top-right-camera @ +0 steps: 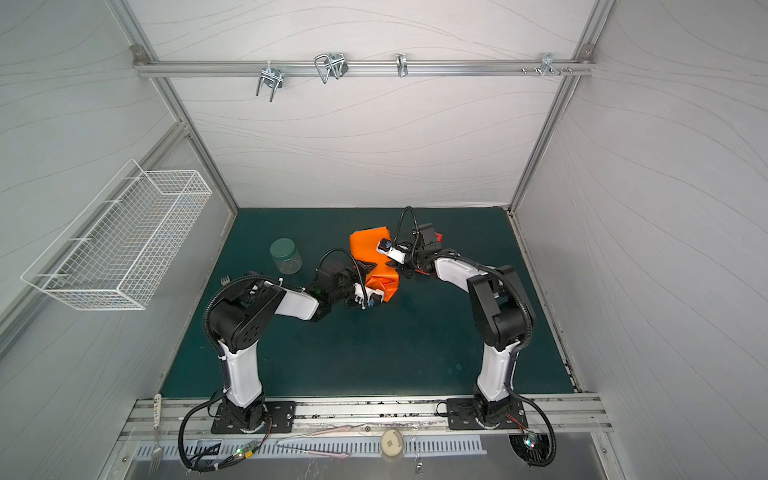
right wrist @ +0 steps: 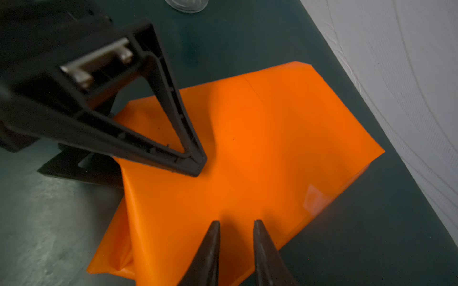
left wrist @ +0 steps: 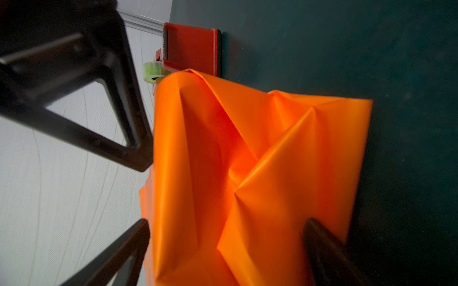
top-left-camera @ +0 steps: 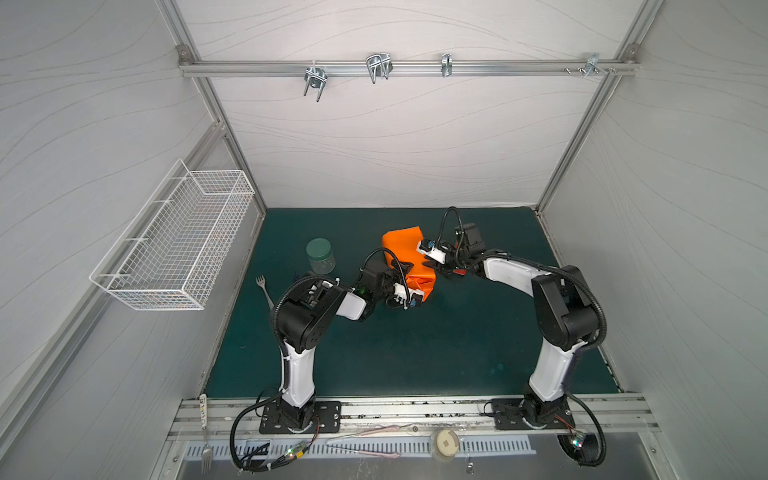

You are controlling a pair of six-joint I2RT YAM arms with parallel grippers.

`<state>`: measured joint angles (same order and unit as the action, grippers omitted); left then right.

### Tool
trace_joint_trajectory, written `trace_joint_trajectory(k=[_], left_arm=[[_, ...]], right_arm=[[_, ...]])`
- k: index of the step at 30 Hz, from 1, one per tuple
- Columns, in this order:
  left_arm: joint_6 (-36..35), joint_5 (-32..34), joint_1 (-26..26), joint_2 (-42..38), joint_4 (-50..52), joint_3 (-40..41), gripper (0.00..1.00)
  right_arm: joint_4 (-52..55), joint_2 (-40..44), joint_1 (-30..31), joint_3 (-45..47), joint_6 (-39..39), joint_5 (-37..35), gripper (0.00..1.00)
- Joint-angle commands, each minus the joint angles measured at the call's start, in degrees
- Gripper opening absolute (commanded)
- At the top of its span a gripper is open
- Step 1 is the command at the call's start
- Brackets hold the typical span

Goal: Wrap a gift box in wrapping paper
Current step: Fold the wrapping paper for the gift box.

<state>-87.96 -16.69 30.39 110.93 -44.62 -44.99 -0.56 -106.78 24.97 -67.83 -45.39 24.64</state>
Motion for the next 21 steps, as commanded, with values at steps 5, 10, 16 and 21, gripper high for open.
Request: trace_joint_trajectory(k=[5, 10, 16, 21], left_arm=[[-2.12, -0.85, 0.7, -0.96, -0.84, 2.08, 0.99], [-3.27, 1.03, 2.16, -0.11, -5.74, 3.03, 0.99], [-3.48, 2.73, 3.1, -0.29, -5.21, 2.11, 0.99], [-5.62, 3.7, 4.54, 0.66, -6.32, 1.99, 0.99]], right_arm=[[4.33, -2.08, 0.43, 1.66, -2.73, -3.32, 0.24], [4.23, -1.76, 0.26, 3.29, -3.46, -3.76, 0.24], [4.34, -1.72, 0.25, 4.14, -3.73, -3.64, 0.23], [4.38, -1.76, 0.25, 4.29, -3.83, -3.64, 0.22]])
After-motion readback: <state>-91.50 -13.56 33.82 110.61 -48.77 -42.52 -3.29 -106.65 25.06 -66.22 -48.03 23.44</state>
